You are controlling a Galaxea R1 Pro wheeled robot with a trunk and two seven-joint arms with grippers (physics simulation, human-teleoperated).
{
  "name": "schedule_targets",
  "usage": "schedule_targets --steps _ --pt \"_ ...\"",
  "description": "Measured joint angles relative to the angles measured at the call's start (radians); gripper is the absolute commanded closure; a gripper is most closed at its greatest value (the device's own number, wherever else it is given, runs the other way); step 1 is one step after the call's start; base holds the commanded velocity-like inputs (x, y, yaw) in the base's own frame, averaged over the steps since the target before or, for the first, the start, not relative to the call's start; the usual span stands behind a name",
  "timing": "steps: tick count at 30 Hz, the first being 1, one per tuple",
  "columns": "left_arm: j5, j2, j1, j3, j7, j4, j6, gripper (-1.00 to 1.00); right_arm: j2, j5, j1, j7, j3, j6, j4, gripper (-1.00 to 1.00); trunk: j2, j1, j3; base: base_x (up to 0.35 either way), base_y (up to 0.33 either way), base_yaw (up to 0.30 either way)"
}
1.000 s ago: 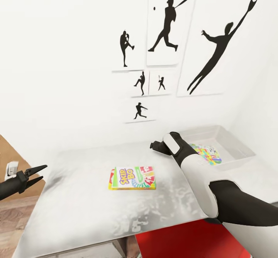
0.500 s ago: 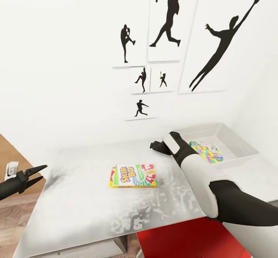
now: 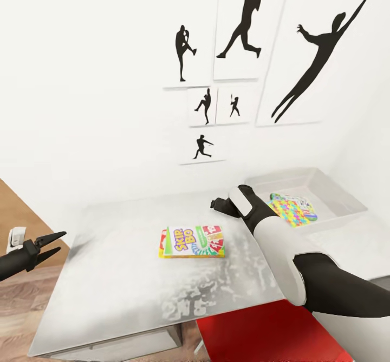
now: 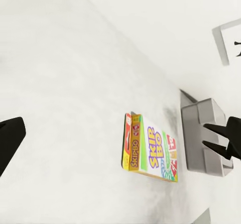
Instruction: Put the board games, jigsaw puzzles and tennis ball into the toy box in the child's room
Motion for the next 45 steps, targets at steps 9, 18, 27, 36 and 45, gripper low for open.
schedule_targets --steps 9,18,27,36,45 --pt "0.0 0.0 0.0 -0.001 0.0 0.0 0.0 -1.0 0.0 0.0 0.0 0.0 0.0 0.0 0.0 -1.0 0.0 0.0 -0.015 -0.003 0.005 0.0" --pt "0.0 0.0 0.0 -0.001 0.0 0.0 -0.001 -1.0 0.0 0.0 0.001 0.0 0.0 -0.001 0.001 -1.0 0.0 0.0 -0.029 0.0 0.0 0.0" --pt "0.0 -0.001 0.0 -0.001 0.0 0.0 -0.001 -1.0 0.0 -0.001 0.001 0.0 0.001 -0.002 0.002 -1.0 0.0 0.0 -0.044 0.0 0.005 0.0" --pt "0.0 -0.001 0.0 -0.001 0.0 0.0 -0.001 -1.0 0.0 -0.001 0.002 0.001 0.003 -0.003 0.005 -1.0 0.0 0.0 -0.058 0.0 0.064 0.0" --pt "0.0 -0.002 0.0 -0.001 0.0 0.0 -0.003 -1.0 0.0 0.0 0.001 0.009 0.004 -0.004 0.007 -1.0 0.0 0.0 -0.073 0.0 0.012 0.0"
